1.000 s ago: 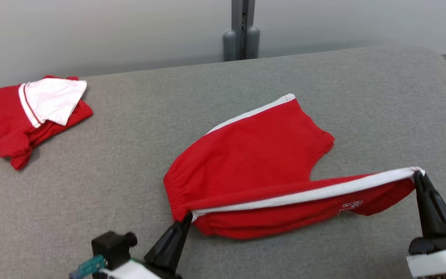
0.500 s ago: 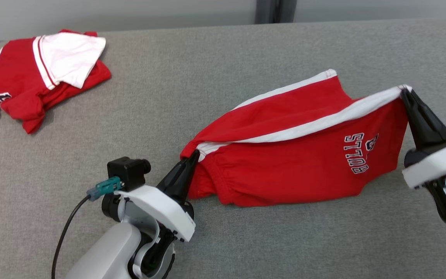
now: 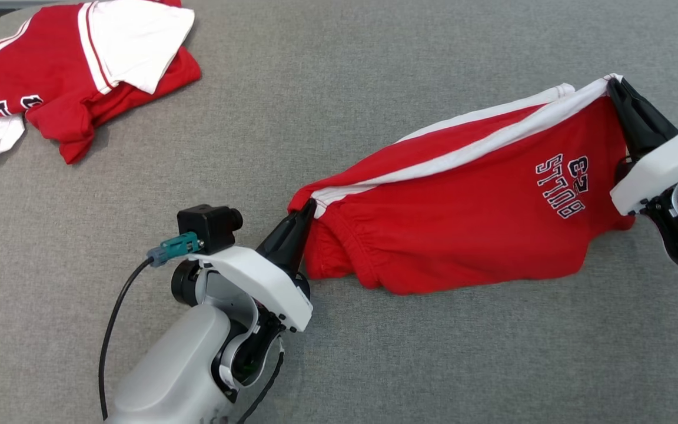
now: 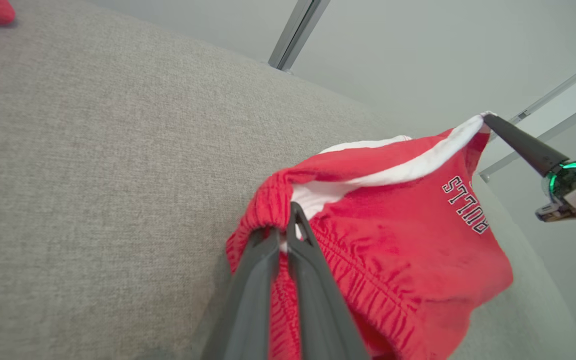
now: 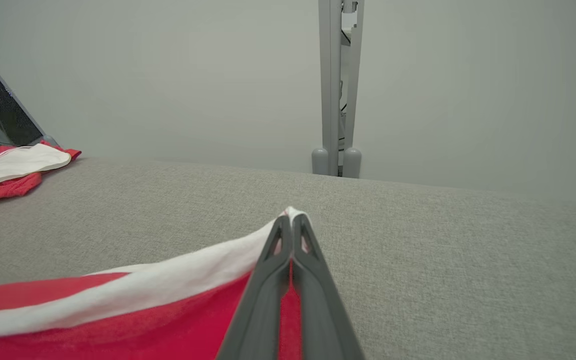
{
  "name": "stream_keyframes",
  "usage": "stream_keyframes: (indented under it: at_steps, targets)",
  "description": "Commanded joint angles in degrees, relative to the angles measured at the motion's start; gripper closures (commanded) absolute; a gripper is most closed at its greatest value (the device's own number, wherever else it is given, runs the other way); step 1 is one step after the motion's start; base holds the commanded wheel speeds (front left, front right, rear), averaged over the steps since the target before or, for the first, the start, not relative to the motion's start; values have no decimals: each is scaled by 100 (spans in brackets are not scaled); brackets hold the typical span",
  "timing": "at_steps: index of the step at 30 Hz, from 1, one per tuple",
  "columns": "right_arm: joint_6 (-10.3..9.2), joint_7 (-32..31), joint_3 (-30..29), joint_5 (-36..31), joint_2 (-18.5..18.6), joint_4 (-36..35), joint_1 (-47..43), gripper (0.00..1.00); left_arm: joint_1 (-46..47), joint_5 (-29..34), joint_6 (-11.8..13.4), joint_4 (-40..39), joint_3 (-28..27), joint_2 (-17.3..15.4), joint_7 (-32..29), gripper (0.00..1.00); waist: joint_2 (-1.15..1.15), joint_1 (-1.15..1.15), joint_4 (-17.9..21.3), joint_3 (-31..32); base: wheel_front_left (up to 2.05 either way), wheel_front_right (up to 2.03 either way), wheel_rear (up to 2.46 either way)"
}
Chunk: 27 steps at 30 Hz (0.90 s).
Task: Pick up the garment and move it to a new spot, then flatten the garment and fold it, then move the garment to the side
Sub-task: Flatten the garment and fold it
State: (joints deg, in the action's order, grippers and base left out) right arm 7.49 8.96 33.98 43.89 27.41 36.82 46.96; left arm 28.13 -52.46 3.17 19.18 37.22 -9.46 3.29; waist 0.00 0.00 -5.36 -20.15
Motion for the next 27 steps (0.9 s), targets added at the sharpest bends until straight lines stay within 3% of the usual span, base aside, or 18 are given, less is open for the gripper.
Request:
stream_keyframes:
  at_steps: [1,13,23,25,27]
  targets:
    - [1,-8,93,74,23,140,151,100,158,-2,2,36,-22,7,-10,100,0,0,-39,-45,0,0,0]
    - [1,7,965,492,-78,1307,1095,100,513,81,-46,205,28,156,47,100,0,0,-149,-319,0,0,0]
    - [1,6,1450,795,-72,1764,1389,100,553,245,-88,168,169,191,243,100,0,0,-211,-323,0,0,0]
    - [1,49,1546,834,-60,1847,1463,96,541,276,-101,106,200,199,282,60,0,0,-212,-319,0,0,0]
    - [1,80,1630,865,-56,1917,1511,67,513,320,-97,29,233,174,308,3,0,0,-211,-315,0,0,0]
